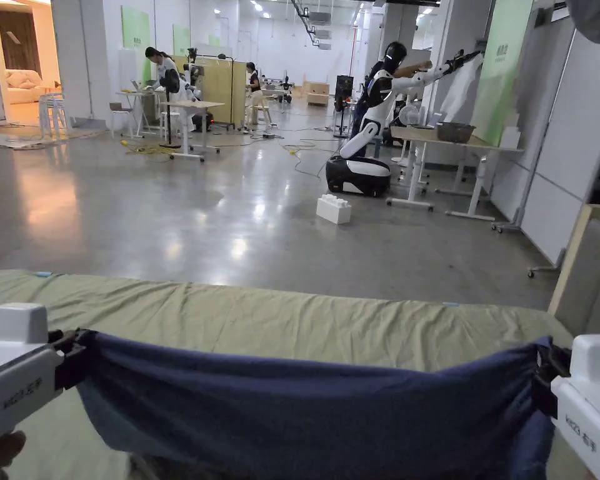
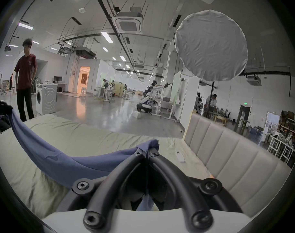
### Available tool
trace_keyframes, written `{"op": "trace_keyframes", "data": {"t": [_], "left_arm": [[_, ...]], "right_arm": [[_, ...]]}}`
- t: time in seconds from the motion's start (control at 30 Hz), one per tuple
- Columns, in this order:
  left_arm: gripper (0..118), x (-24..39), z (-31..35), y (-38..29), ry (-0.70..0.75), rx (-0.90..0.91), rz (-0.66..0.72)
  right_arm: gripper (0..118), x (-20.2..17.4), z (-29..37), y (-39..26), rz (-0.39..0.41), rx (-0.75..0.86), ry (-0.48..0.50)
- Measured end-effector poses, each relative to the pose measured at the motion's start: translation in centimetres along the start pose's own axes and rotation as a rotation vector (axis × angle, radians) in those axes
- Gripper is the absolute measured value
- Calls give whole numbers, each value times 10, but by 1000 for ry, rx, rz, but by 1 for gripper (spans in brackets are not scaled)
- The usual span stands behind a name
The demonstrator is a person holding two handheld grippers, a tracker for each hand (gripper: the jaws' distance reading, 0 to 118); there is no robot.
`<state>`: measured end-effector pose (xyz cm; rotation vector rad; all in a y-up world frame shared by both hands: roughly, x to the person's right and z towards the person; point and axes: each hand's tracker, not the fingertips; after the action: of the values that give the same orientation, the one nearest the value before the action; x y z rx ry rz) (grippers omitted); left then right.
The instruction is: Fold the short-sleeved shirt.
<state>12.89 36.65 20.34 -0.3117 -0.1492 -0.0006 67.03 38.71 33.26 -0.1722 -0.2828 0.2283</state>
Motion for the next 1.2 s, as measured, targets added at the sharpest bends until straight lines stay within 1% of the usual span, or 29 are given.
{"op": "trace_keyframes", "data": {"t": [0.2, 0.3, 0.37, 0.4, 0.43, 0.47, 0.5, 0.57, 0.6, 0.63, 0.7, 0.83, 1.03, 1.2], "left_arm": [[4, -1, 45, -77, -7, -107, -46], [4, -4, 63, -117, -19, -173, -17], [4, -5, 72, -145, -5, -227, -32], [4, -5, 76, -157, -2, -249, -37], [4, -6, 80, -169, -3, -263, -25], [4, -12, 83, -183, -3, -286, -10], [4, -14, 85, -194, -2, -305, -5], [4, -16, 88, -213, -1, -344, -11], [4, -16, 91, -222, 2, -364, -20], [4, -17, 92, -230, -5, -381, -26], [4, -17, 91, -245, -12, -427, -49], [4, -20, 86, -265, -19, -490, -56], [5, -21, 74, -275, -21, -533, -88], [5, -20, 70, -285, -40, -583, -95]], "right_arm": [[2, -11, 60, -70, 21, -130, 40], [2, -18, 84, -106, 45, -208, 51], [2, -21, 99, -129, 17, -264, 69], [2, -23, 104, -140, 4, -310, 85], [2, -26, 112, -153, -7, -367, 80], [2, -30, 118, -160, 46, -336, 76], [2, -34, 123, -172, 64, -377, 77], [2, -37, 129, -194, 55, -403, 84], [2, -40, 130, -206, 40, -453, 95], [2, -43, 131, -214, 61, -453, 87], [2, -45, 133, -227, 61, -490, 89], [2, -50, 131, -245, 92, -558, 95], [2, -50, 121, -259, 98, -609, 94], [2, -49, 115, -272, 130, -648, 100]]}}
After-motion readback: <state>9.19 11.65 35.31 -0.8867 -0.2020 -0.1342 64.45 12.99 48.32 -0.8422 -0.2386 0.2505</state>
